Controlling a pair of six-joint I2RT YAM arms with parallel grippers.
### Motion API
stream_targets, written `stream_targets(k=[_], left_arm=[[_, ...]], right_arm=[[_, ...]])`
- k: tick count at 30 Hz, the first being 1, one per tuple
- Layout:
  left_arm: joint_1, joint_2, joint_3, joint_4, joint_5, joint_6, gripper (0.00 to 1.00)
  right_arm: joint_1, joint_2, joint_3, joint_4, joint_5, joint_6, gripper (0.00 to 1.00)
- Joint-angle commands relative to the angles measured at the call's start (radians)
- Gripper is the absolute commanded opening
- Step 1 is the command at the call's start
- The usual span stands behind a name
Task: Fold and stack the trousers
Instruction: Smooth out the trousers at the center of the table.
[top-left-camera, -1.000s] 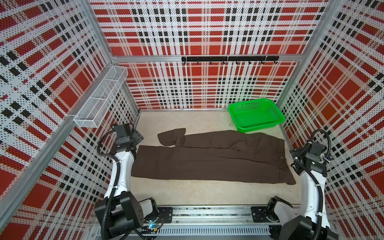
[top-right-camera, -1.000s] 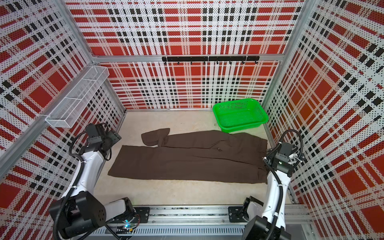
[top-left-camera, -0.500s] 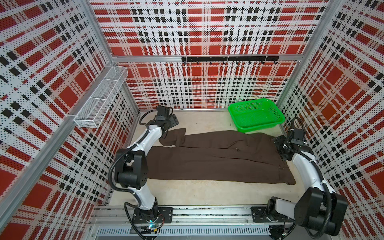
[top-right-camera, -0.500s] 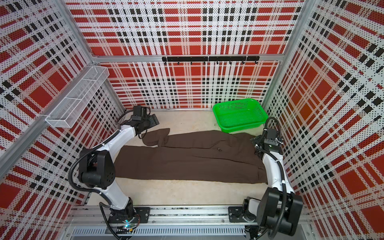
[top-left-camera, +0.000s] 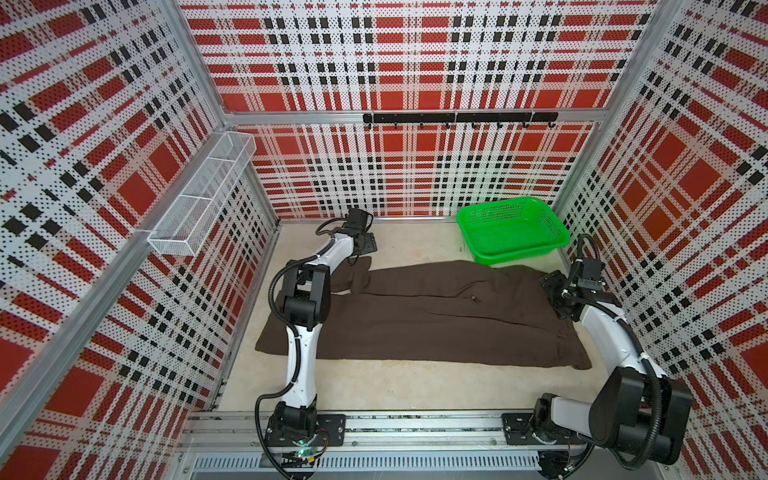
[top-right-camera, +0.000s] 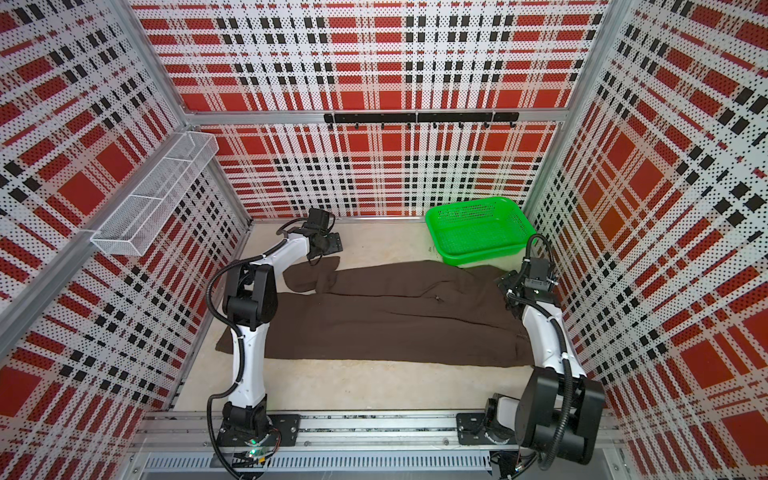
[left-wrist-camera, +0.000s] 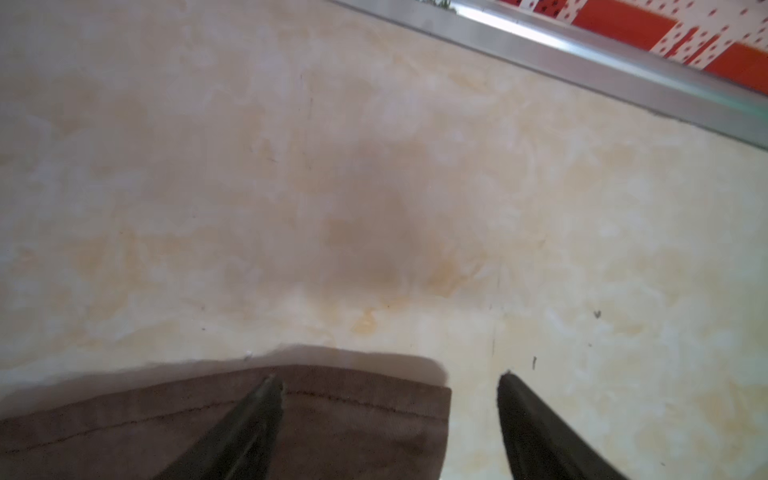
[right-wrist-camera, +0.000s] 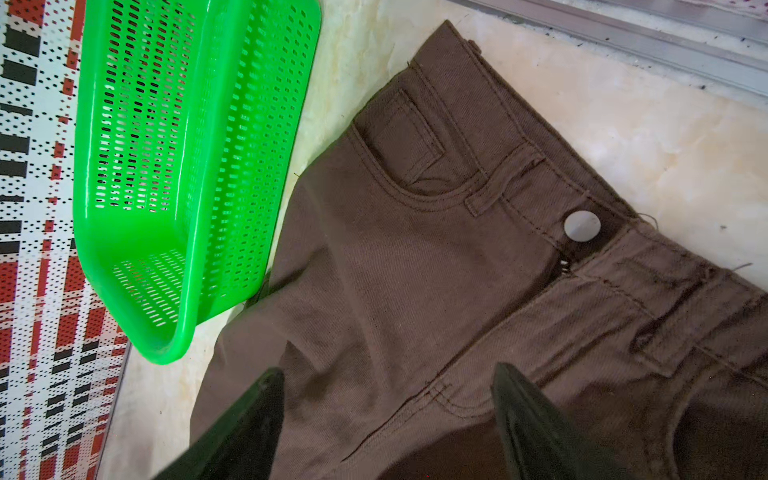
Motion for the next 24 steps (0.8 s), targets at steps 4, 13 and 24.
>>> stream_targets(k=[4, 13, 24], left_arm=[[-0.050, 0.055, 0.046, -0.110, -0.081, 0.075, 0.74], [-0.081, 0.092, 0.055, -0.183, -0.170, 0.117, 0.48], [-0.066, -0.052, 0.154, -0.208, -0.343, 0.100, 0.00]], right_arm=[[0.003, -0.008, -0.026, 0.026, -0.009, -0.007, 0.80], [0.004, -0.005, -0.034, 0.039, -0.012, -0.005, 0.79], [0.003, 0.020, -0.006, 0.052, 0.013, -0.010, 0.76]])
